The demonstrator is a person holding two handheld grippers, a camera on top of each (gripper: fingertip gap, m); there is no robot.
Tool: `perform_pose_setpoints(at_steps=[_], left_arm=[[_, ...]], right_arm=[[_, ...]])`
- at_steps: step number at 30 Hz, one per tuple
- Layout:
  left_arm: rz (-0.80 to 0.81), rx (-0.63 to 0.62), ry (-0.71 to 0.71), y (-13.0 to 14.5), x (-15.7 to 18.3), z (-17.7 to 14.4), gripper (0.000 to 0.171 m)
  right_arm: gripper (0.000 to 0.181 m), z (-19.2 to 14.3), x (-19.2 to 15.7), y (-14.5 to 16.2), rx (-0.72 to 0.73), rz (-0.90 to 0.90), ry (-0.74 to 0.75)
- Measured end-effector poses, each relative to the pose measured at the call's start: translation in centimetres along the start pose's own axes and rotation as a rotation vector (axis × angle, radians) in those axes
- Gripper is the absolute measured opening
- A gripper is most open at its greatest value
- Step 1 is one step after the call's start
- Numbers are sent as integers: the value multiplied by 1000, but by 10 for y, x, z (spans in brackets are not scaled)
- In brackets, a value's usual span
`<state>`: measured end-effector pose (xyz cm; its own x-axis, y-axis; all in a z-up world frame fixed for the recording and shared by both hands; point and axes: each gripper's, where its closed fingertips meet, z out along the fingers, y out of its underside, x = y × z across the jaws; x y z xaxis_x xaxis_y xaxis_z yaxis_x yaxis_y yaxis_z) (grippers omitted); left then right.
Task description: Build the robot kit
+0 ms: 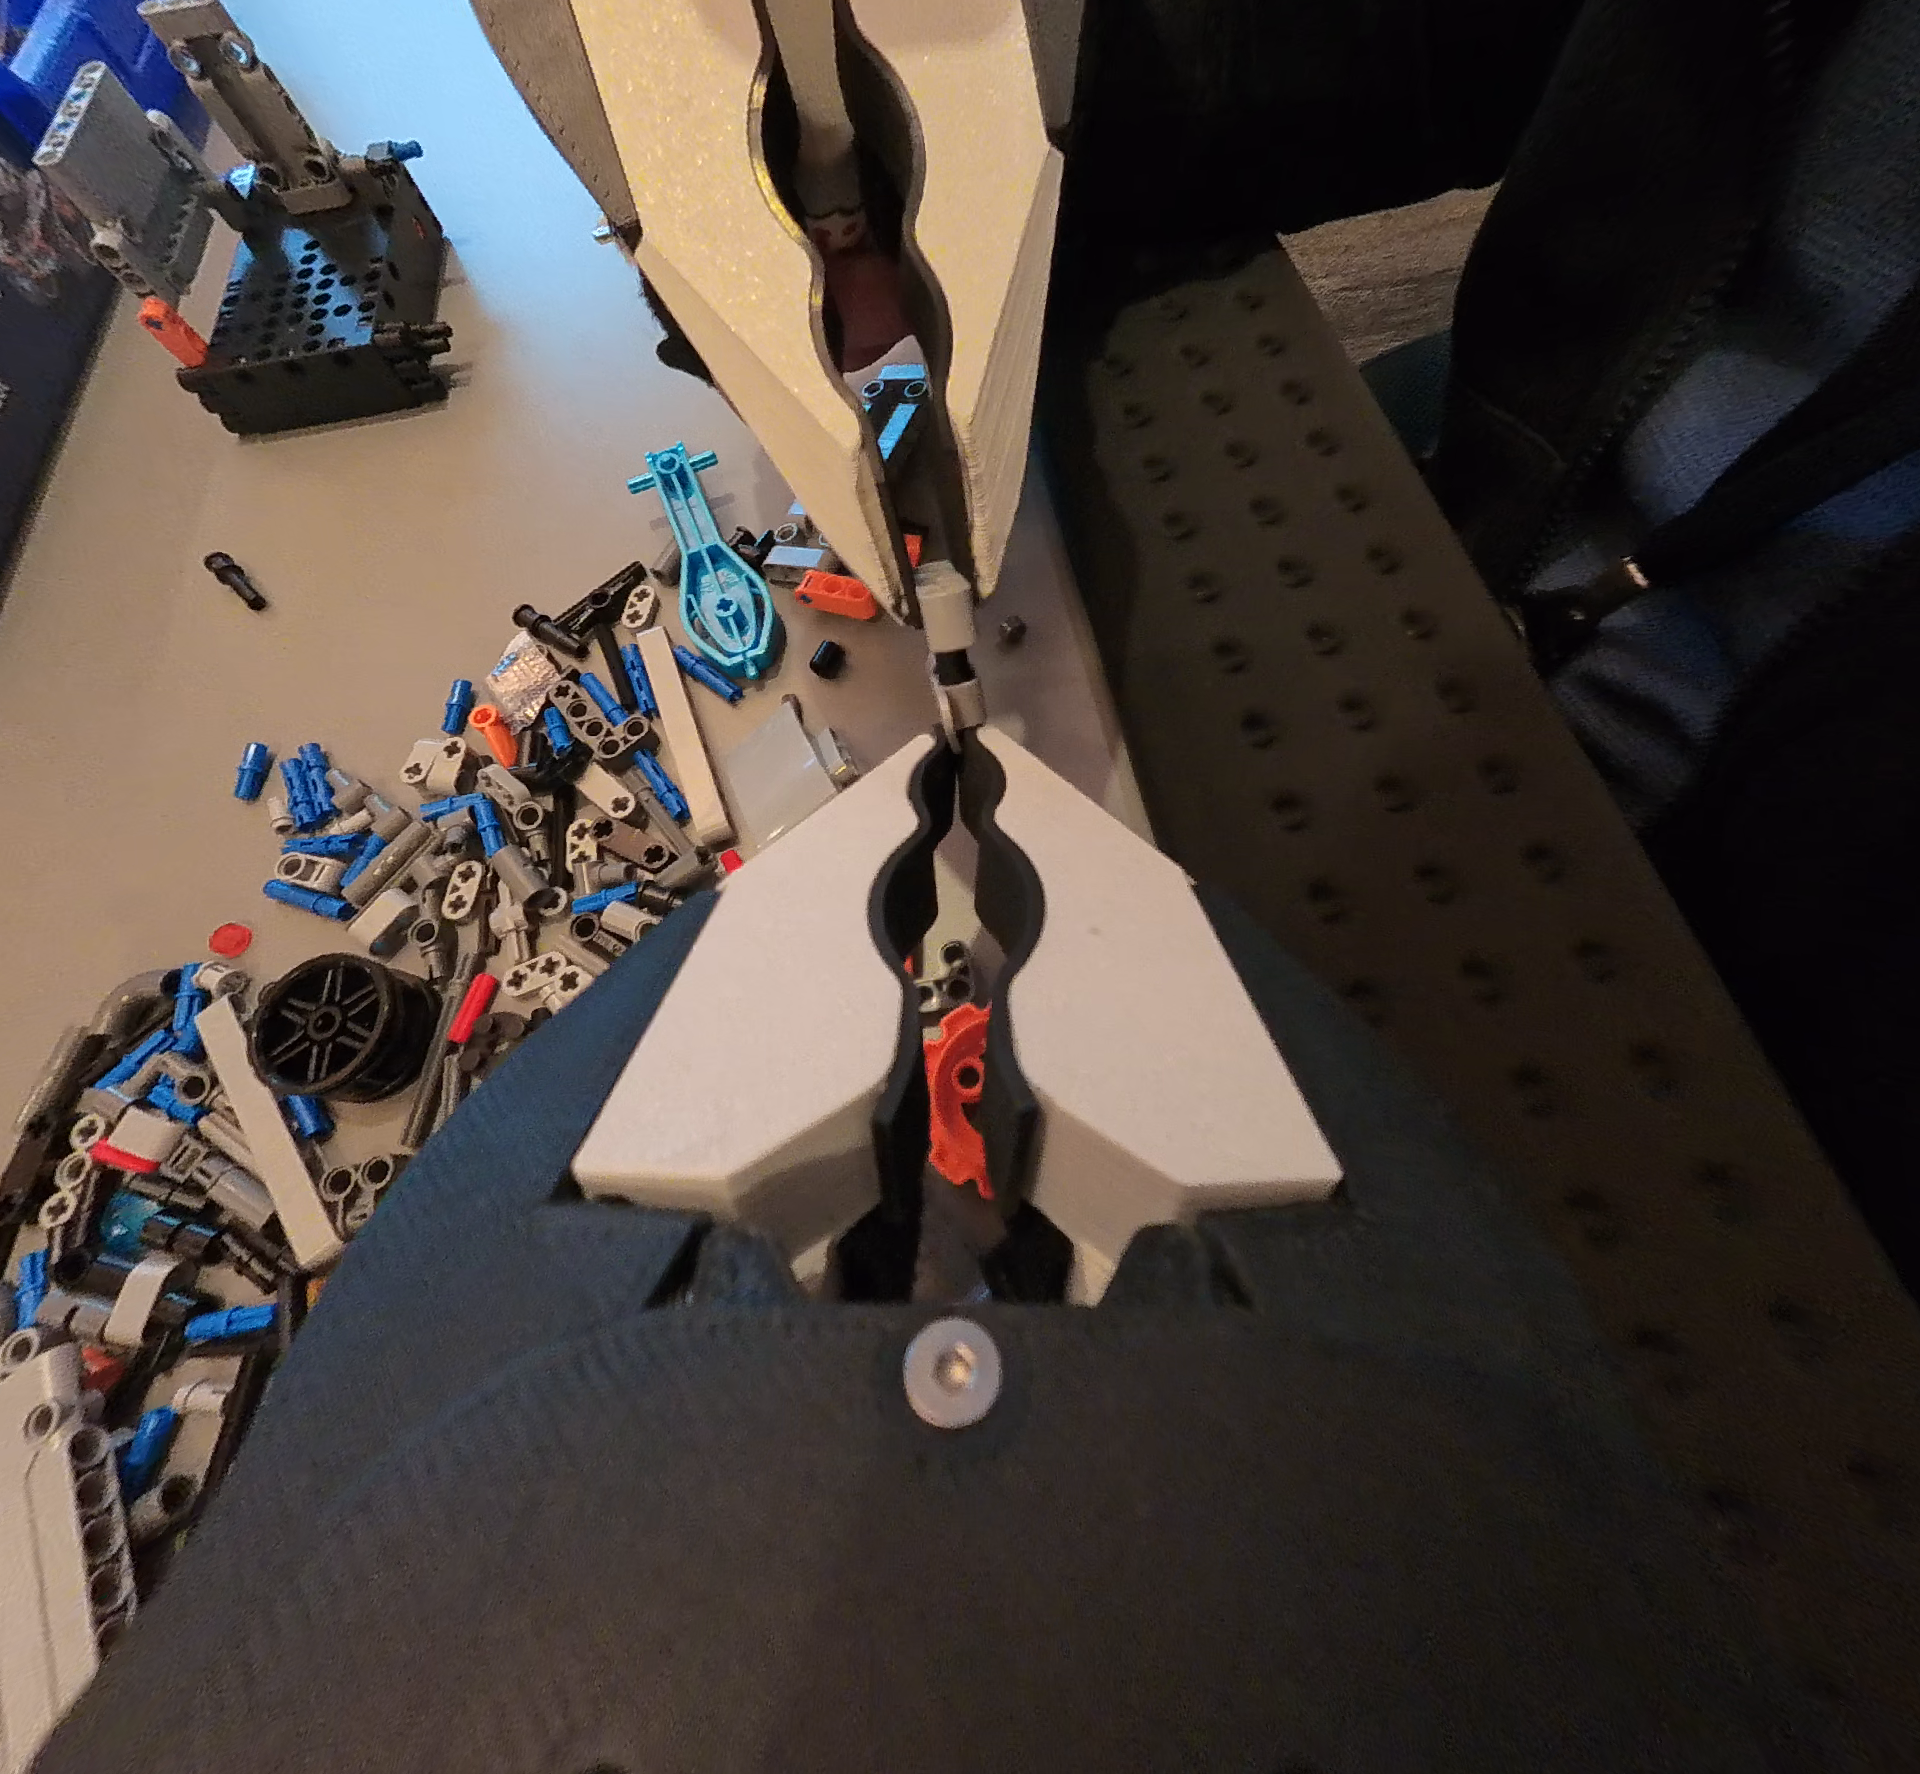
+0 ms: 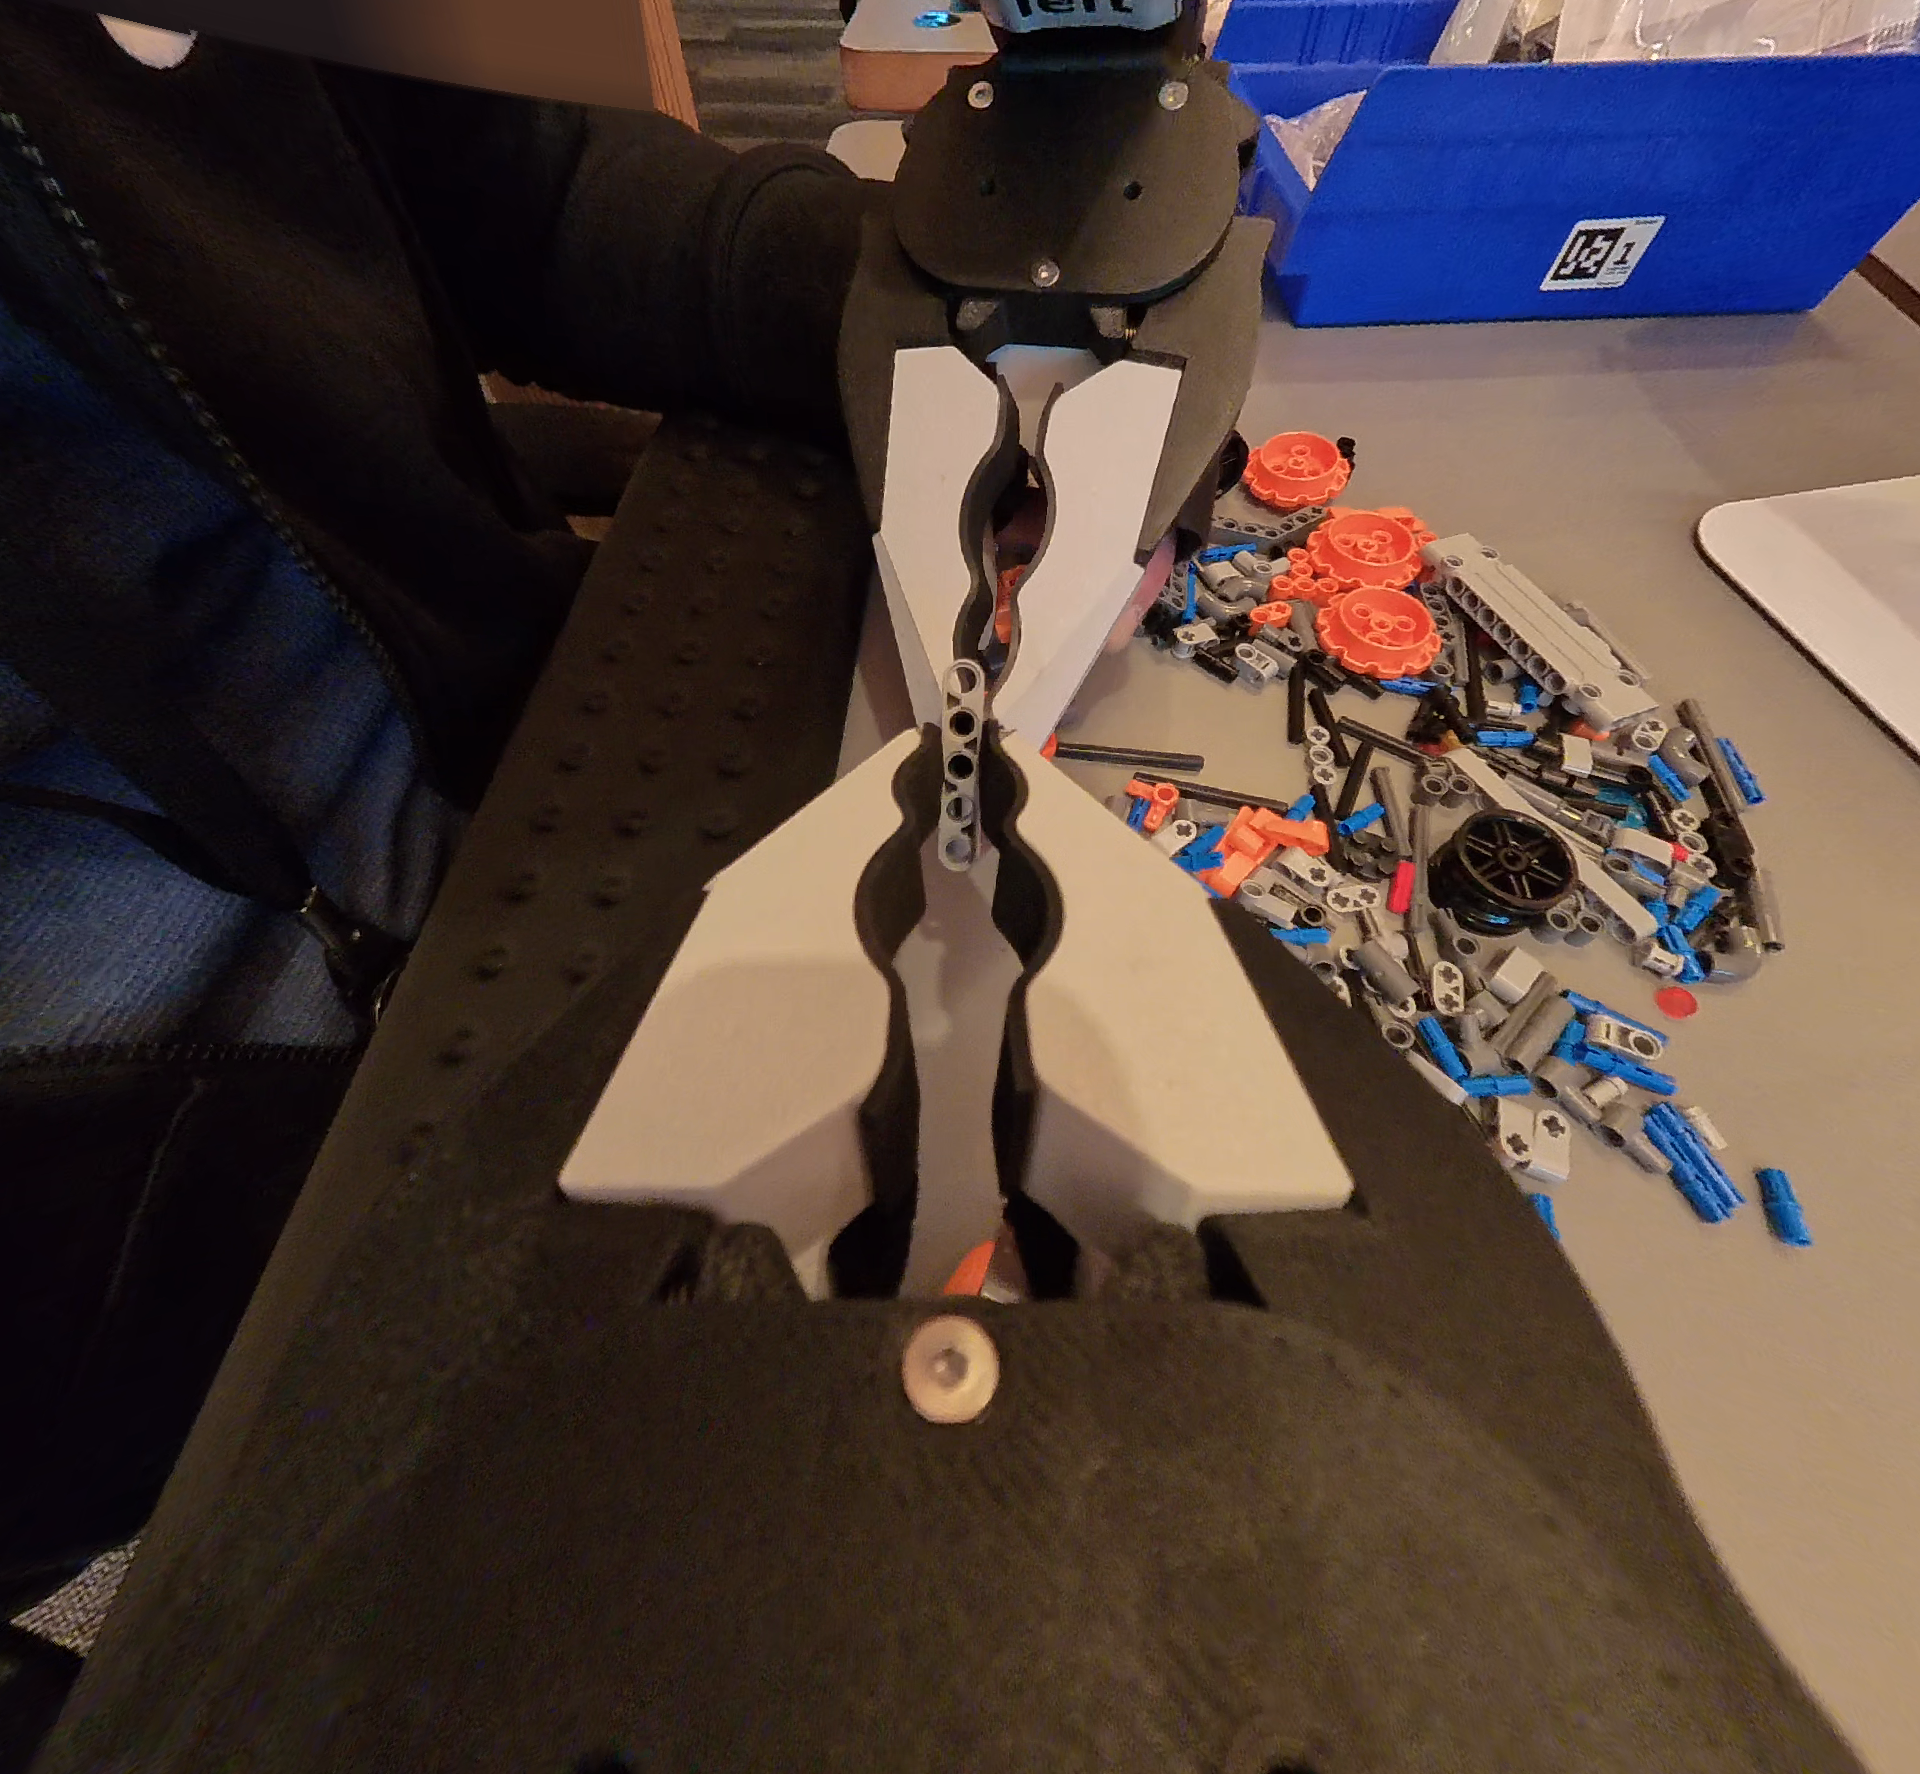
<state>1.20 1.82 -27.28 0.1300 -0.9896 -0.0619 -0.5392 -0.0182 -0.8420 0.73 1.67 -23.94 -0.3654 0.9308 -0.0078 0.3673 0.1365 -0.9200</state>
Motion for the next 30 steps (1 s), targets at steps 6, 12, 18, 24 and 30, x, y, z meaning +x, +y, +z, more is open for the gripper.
perform_pose_setpoints(at_steps=[6,12,18,24,30], left_arm=[[11,-19,32,5,5,3,0],[58,-62,37,12,10,8,0],[74,-84,51,16,14,13,0],[-19,-167,54,31,11,26,0],[-37,-211,-2,37,3,29,0]], right_arm=[[5,3,-4,5,-35,-29,-8],[5,7,-9,13,-84,-60,-16],[5,8,-13,17,-81,-10,-76],[5,9,-7,36,-155,49,-65],[5,8,-1,45,-171,114,-59]])
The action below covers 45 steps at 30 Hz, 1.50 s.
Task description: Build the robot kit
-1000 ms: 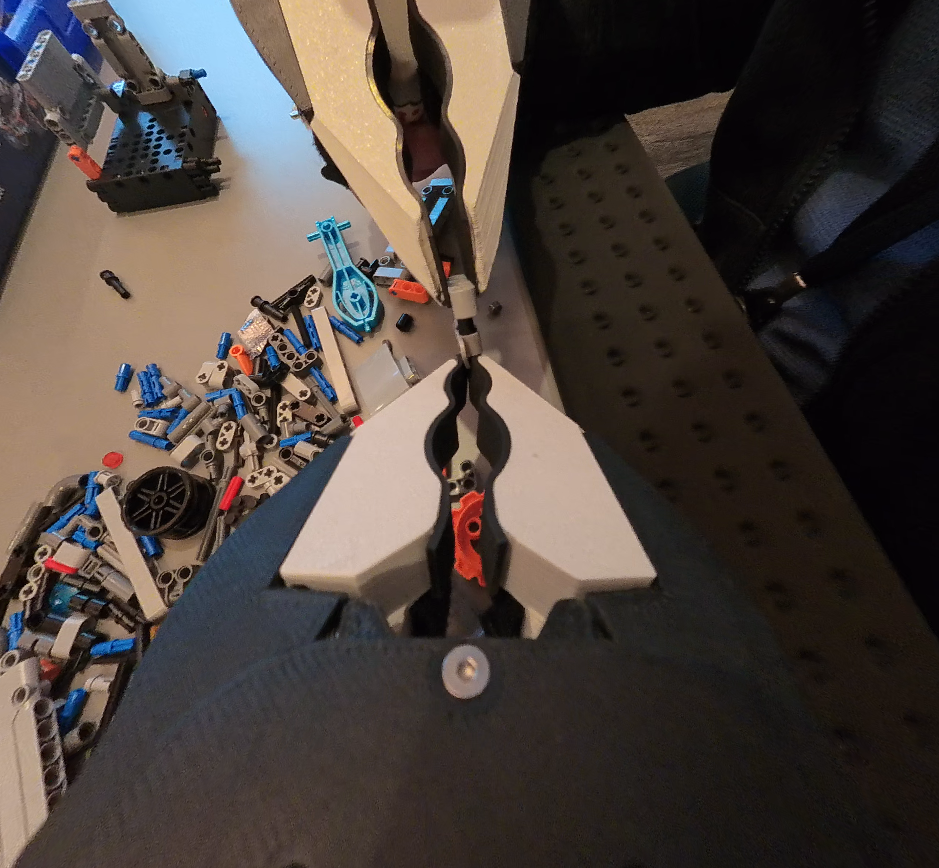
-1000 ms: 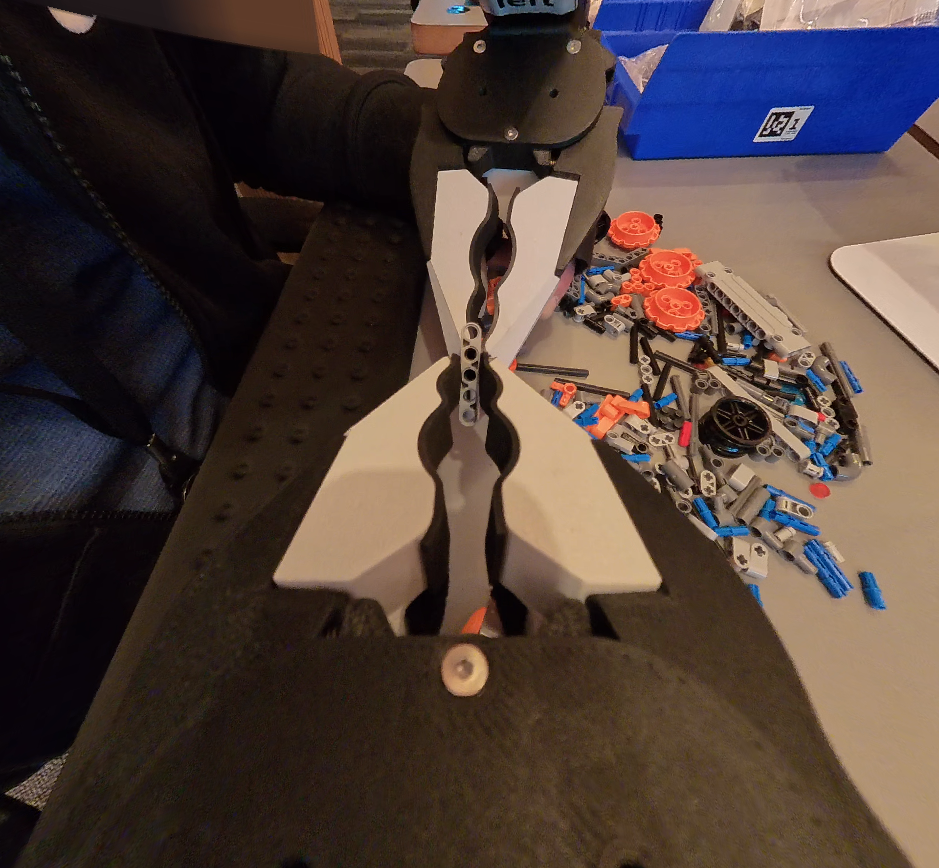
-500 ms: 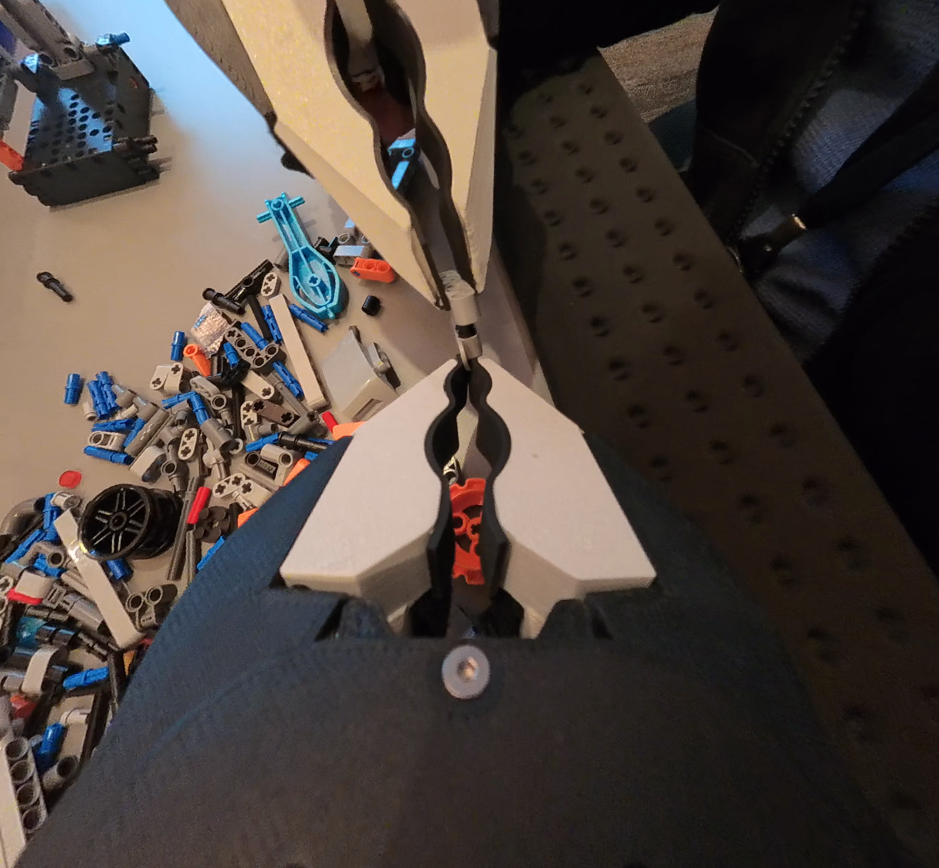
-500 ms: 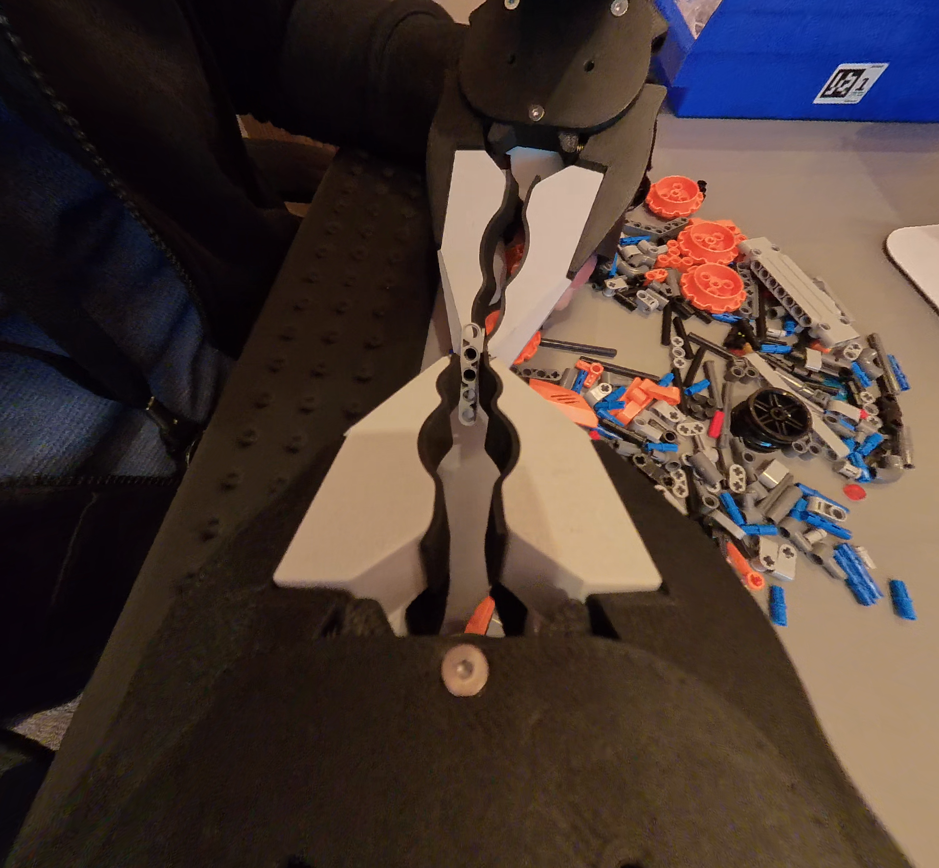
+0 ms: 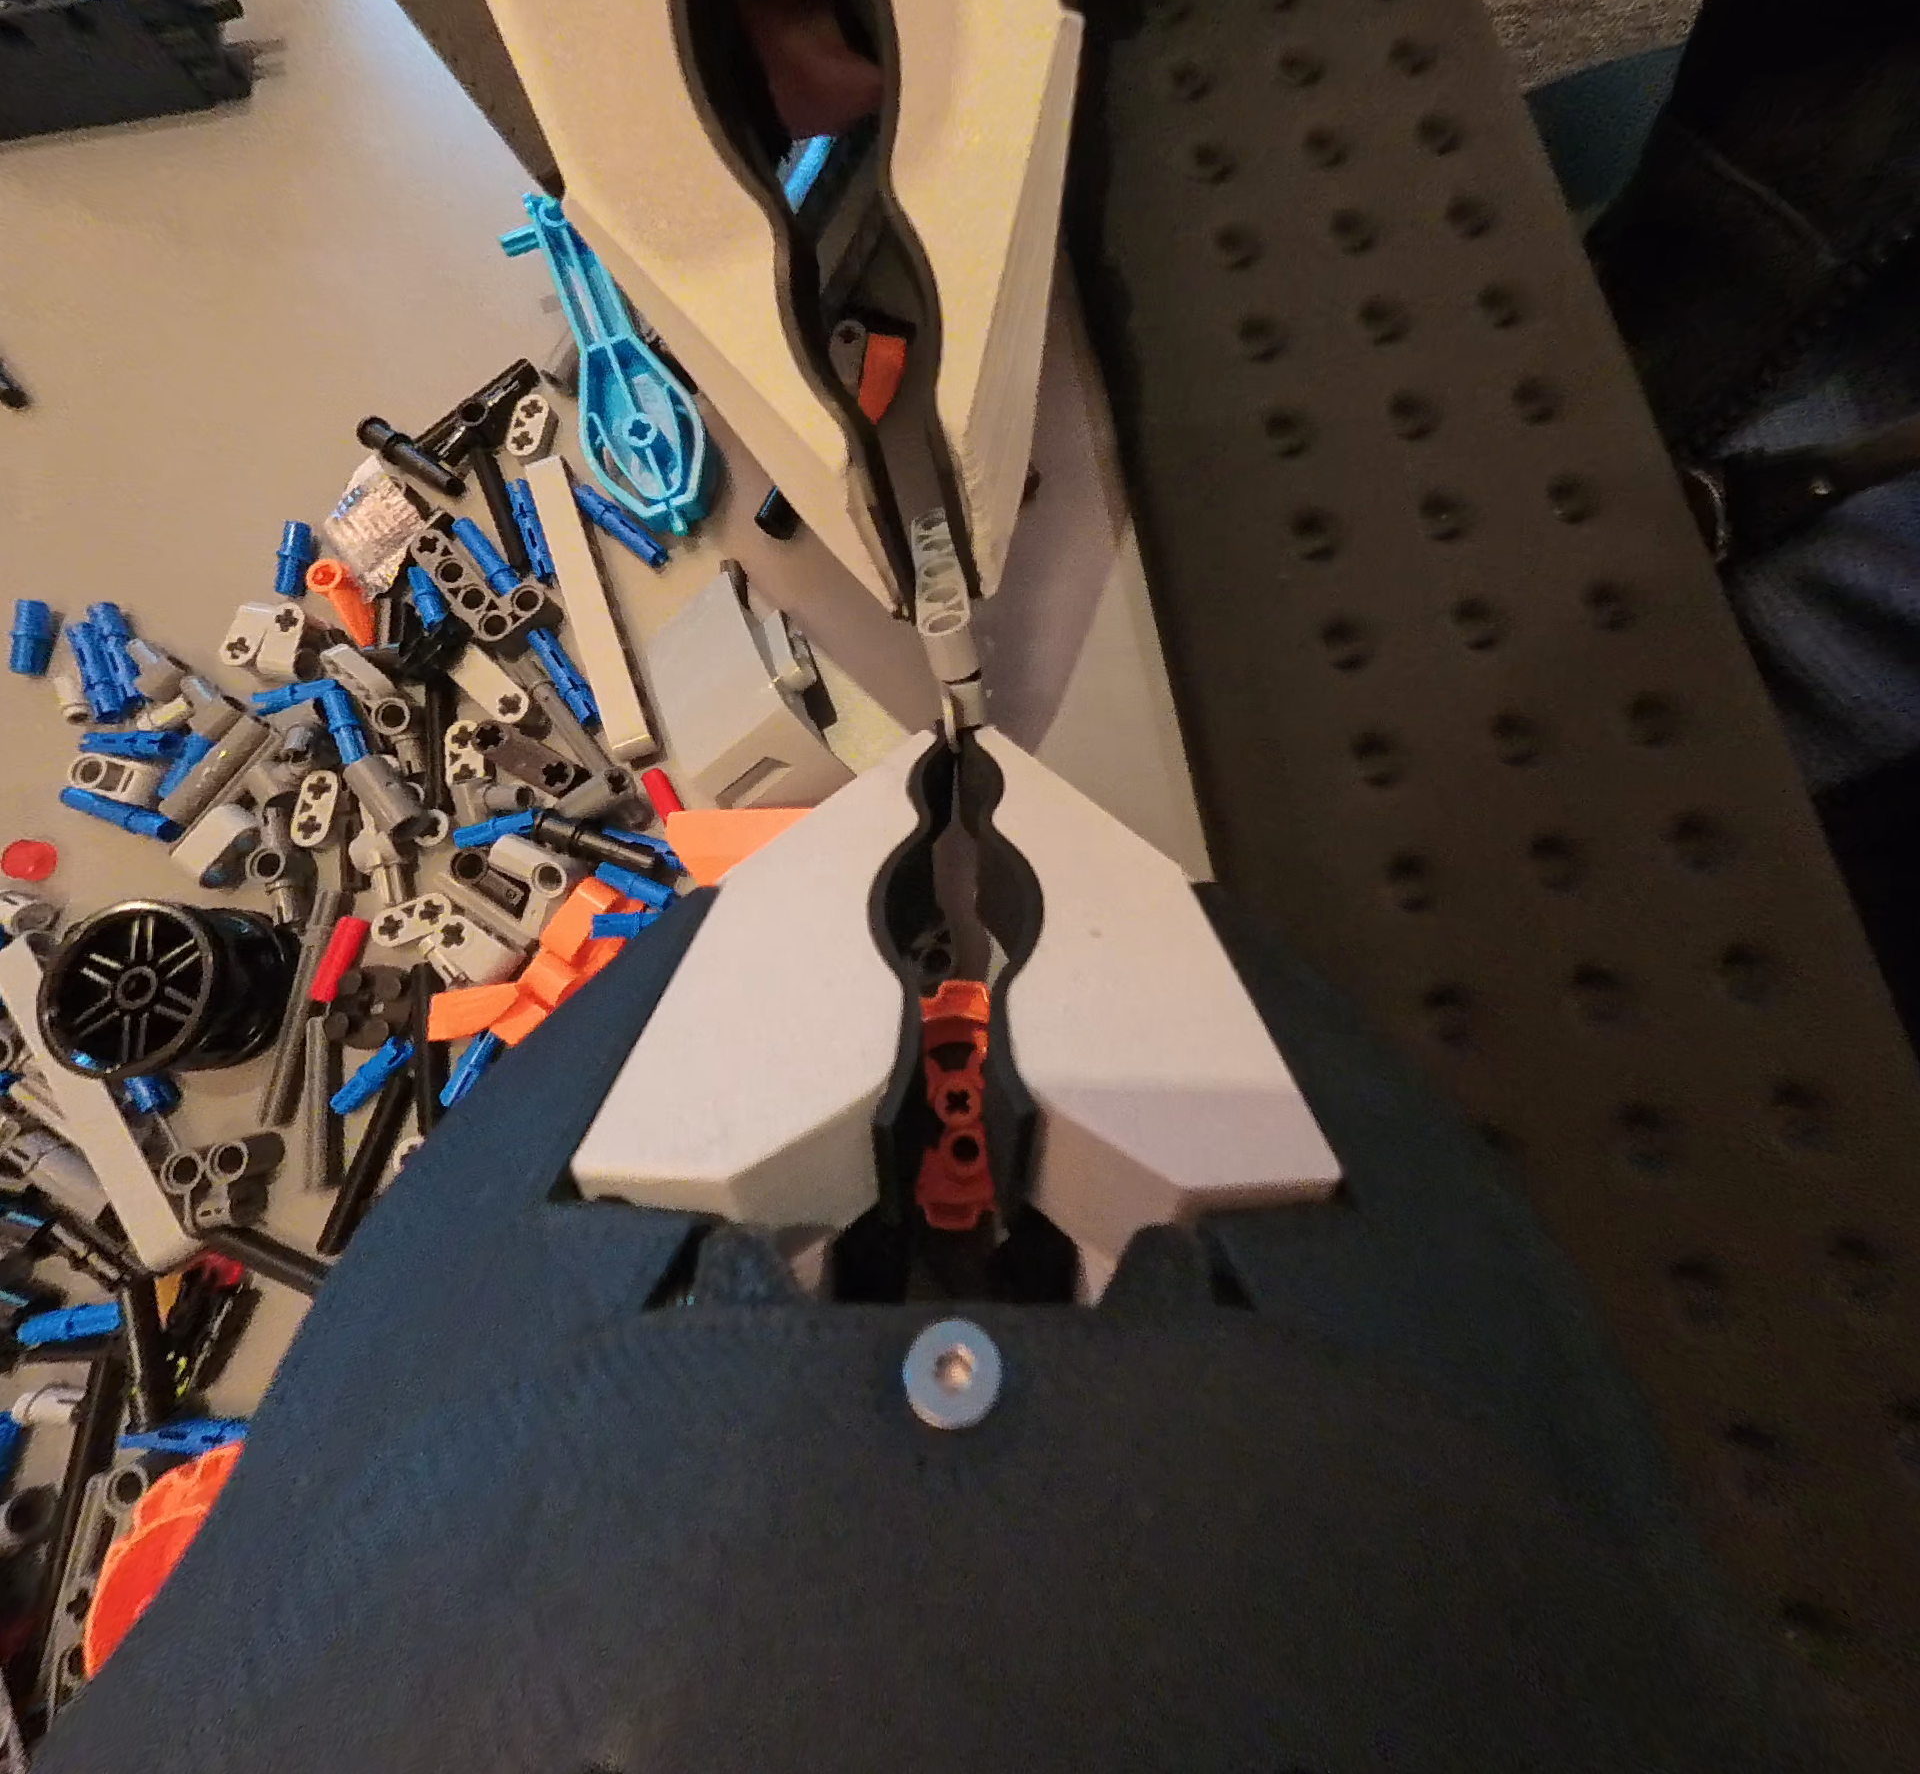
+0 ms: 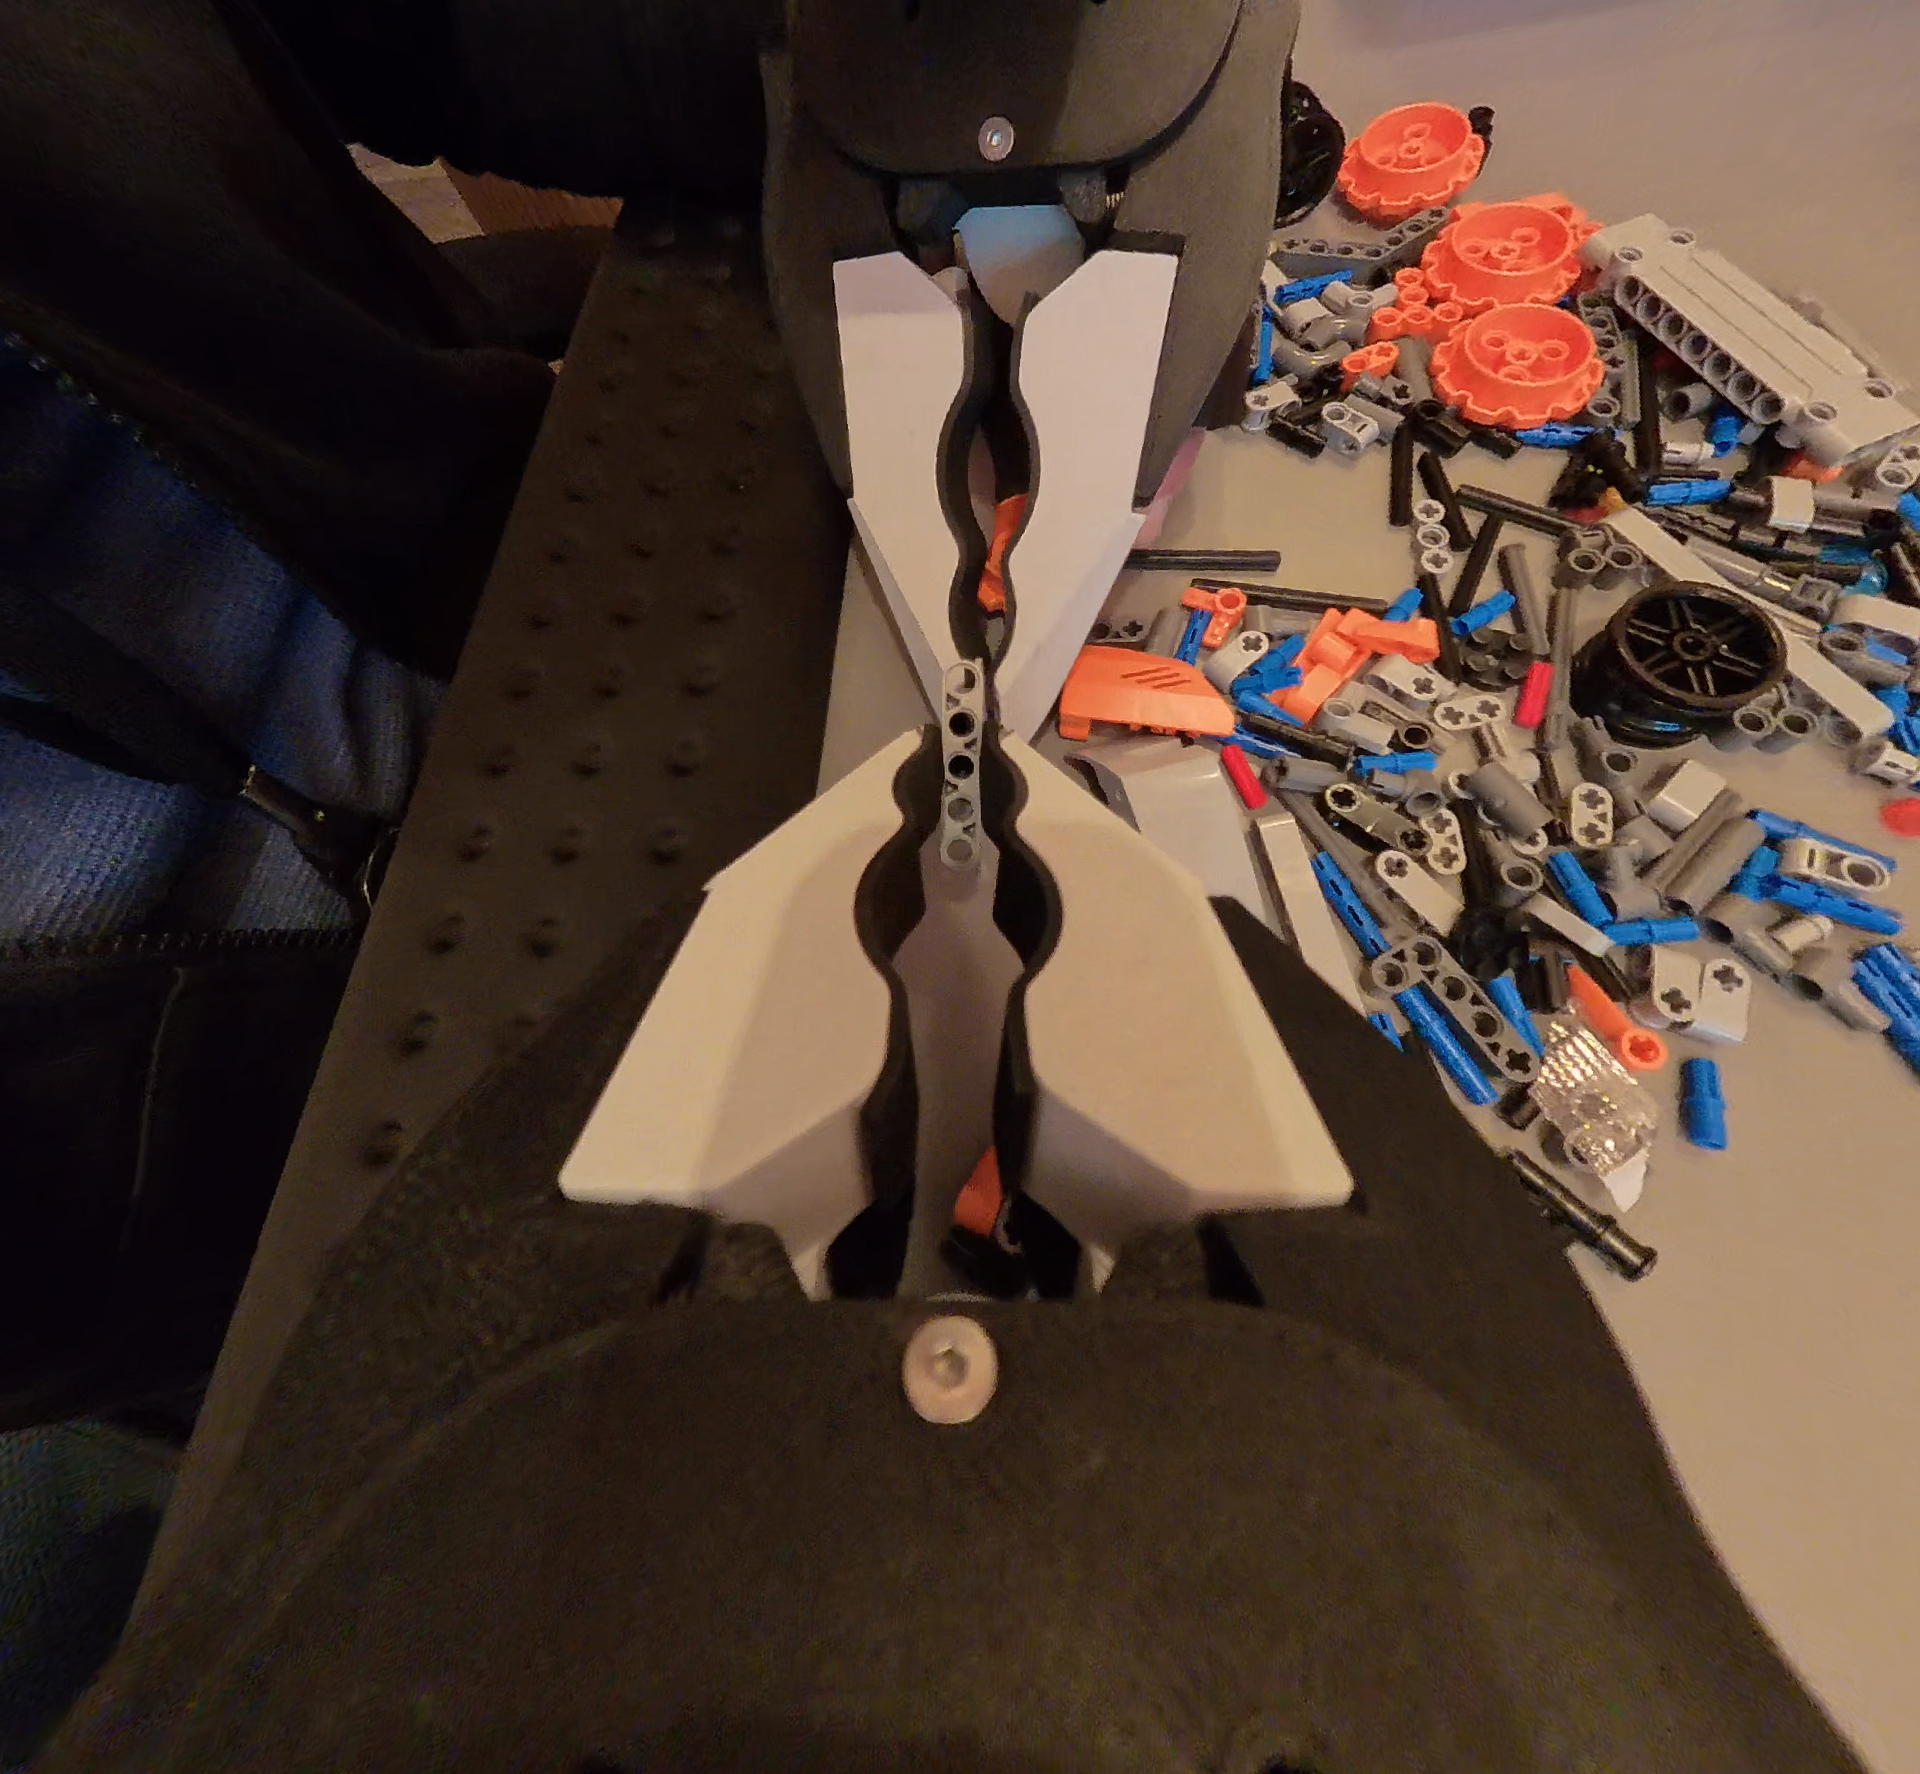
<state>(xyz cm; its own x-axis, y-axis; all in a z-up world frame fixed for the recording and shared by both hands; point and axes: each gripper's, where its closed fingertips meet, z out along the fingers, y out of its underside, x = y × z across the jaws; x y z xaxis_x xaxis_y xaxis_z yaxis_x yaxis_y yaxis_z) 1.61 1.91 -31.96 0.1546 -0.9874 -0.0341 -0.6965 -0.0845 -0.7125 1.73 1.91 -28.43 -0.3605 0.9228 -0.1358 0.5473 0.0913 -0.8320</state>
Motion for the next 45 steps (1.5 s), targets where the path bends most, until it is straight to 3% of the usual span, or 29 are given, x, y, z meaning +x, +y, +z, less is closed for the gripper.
perform_pose_setpoints(at_steps=[6,9,22,27,30,34,38,40,45], left_arm=[[-35,27,9,-4,0,0,0],[-72,36,19,-6,-1,2,11],[-94,69,-15,-11,-8,-3,2],[-83,94,-43,-13,-13,-10,0],[-79,84,-53,-11,-16,-13,0],[-78,70,-64,-8,-18,-14,0],[-87,82,-56,-9,-18,-15,0],[-81,83,-52,-10,-17,-15,0],[-95,159,-35,-24,-16,-20,0]], right_arm=[[5,-3,3,-2,25,22,7],[5,-3,5,0,19,21,18],[5,1,2,2,9,26,8],[5,-15,11,-2,60,51,50],[4,-19,16,16,-13,77,74],[5,-1,14,47,-234,27,103],[8,2,12,47,-265,1,112],[18,-1,10,37,-210,9,103],[18,-9,17,5,-62,-8,167]])
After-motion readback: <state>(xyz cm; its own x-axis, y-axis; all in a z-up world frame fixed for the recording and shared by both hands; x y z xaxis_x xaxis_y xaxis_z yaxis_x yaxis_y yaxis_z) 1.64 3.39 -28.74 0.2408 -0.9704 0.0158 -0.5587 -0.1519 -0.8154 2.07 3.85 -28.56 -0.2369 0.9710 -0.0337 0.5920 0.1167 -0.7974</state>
